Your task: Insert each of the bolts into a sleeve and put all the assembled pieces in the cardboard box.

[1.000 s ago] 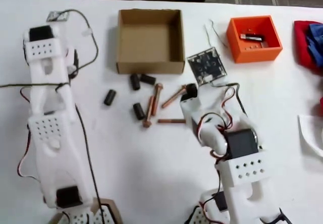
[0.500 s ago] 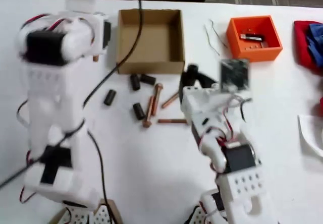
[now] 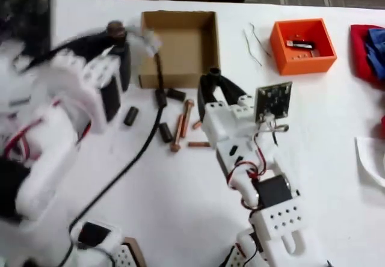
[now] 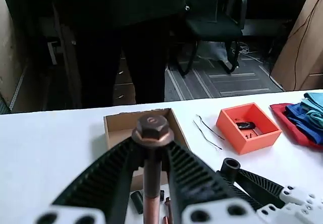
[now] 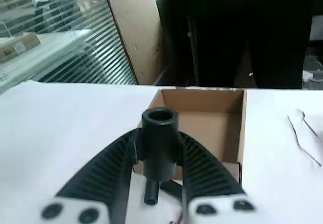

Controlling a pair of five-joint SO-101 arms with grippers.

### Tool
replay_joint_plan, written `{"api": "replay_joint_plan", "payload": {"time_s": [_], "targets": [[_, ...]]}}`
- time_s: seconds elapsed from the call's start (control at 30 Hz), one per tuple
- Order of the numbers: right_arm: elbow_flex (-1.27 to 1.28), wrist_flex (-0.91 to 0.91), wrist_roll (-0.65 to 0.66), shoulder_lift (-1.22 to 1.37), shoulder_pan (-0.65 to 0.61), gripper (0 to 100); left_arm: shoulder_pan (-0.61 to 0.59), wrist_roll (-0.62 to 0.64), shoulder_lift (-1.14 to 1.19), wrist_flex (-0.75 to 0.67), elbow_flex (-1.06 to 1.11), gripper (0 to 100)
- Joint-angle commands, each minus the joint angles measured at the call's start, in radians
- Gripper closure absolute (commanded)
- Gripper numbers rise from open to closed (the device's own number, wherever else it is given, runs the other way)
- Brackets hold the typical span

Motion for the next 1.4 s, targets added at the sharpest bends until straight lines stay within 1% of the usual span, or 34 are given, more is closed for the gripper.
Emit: {"api": "replay_joint_plan", "payload": {"time_s": [0.0,0.1,0.17,0.3,0.37,0.43,0.6,0.7,0.77,0.87,0.93,1.03,1.37], "targets": [[-0.049,-0.027,-0.002,0.027,-0.021,97.5,-0.035,0.008,-0.167,-0.192,0.348,97],[-0.046,-0.025,-0.002,0.036,-0.064,97.5,-0.037,0.009,-0.276,-0.367,0.527,97],[-0.048,-0.033,-0.002,0.038,-0.097,97.5,-0.020,0.025,-0.279,-0.408,0.552,97],[-0.049,-0.131,-0.002,0.039,-0.128,97.5,0.028,0.153,-0.201,-0.434,0.547,97],[-0.049,-0.162,-0.002,0.039,-0.124,97.5,0.037,0.187,-0.138,-0.448,0.522,97],[-0.049,-0.168,-0.002,0.039,-0.124,97.5,0.055,0.189,-0.066,-0.448,0.479,97],[-0.048,-0.189,-0.002,0.039,-0.122,97.5,0.169,0.189,0.080,-0.445,0.315,97],[-0.044,-0.183,-0.002,0.039,-0.119,97.5,0.203,0.189,0.130,-0.436,0.217,97],[-0.035,-0.188,-0.002,0.039,-0.120,97.5,0.216,0.166,0.152,-0.411,0.168,97],[-0.032,-0.188,-0.002,0.039,-0.124,97.5,0.241,0.035,0.170,-0.410,0.142,97],[-0.032,-0.188,-0.002,0.039,-0.124,97.5,0.269,-0.021,0.172,-0.410,0.130,97],[-0.032,-0.188,-0.002,0.039,-0.124,97.5,0.288,-0.038,0.175,-0.410,0.108,97],[-0.032,-0.186,-0.002,0.031,-0.120,97.5,0.282,-0.041,0.213,-0.417,0.114,97]]}}
